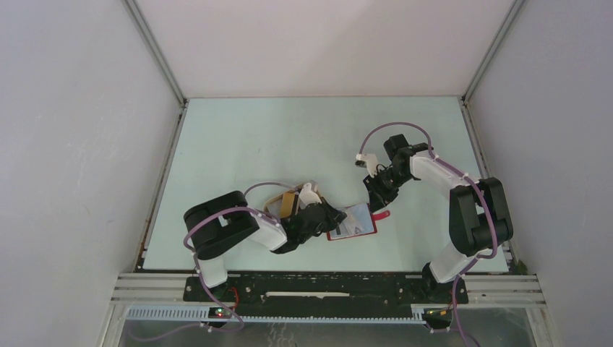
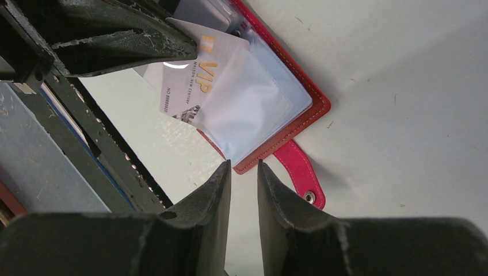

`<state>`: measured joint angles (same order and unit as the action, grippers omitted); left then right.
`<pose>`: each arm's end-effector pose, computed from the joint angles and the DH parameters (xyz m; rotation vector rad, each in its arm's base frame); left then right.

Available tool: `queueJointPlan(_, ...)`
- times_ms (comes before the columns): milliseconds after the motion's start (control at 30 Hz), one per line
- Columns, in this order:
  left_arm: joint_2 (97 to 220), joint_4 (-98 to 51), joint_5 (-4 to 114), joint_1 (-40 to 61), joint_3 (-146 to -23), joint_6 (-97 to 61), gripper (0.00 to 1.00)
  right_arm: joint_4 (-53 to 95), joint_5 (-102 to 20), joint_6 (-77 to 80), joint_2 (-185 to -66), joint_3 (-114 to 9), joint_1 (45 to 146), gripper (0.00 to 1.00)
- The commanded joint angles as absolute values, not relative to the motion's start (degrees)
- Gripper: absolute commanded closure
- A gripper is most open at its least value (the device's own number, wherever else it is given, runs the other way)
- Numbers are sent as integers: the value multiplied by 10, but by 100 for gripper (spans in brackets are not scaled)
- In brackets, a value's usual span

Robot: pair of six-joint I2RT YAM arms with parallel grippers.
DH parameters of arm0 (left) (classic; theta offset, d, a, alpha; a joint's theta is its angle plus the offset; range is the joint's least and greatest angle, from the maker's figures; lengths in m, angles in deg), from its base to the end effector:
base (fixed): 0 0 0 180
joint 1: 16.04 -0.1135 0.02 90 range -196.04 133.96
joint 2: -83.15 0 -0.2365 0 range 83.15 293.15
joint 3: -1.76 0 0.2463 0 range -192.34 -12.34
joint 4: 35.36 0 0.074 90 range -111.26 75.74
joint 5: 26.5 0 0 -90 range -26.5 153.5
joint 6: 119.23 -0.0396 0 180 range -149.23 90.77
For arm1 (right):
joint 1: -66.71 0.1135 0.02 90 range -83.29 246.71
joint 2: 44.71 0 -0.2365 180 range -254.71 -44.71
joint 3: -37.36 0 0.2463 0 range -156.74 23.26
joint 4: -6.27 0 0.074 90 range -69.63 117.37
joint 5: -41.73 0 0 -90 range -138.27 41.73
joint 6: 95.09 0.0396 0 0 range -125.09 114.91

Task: Put the credit cards into the card holder
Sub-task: Insert the credit card into the card holder.

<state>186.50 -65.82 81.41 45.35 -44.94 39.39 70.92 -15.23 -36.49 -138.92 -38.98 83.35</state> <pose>0.1592 -0.2665 0.0886 -0.3513 2.1644 -1.0861 0.2676 0.1025 0.1675 -1.2023 2.5631 0.8088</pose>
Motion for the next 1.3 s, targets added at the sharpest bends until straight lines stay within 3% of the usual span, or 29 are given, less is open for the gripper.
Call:
queueJointPlan(0, 1861, -602, 817, 456, -464, 386, 100, 714, -148, -367, -1387, -409, 838, 69)
queueJointPlan(1267, 1903, -771, 703, 408, -412, 377, 100, 686, -145, -337, -1404, -410, 850, 69)
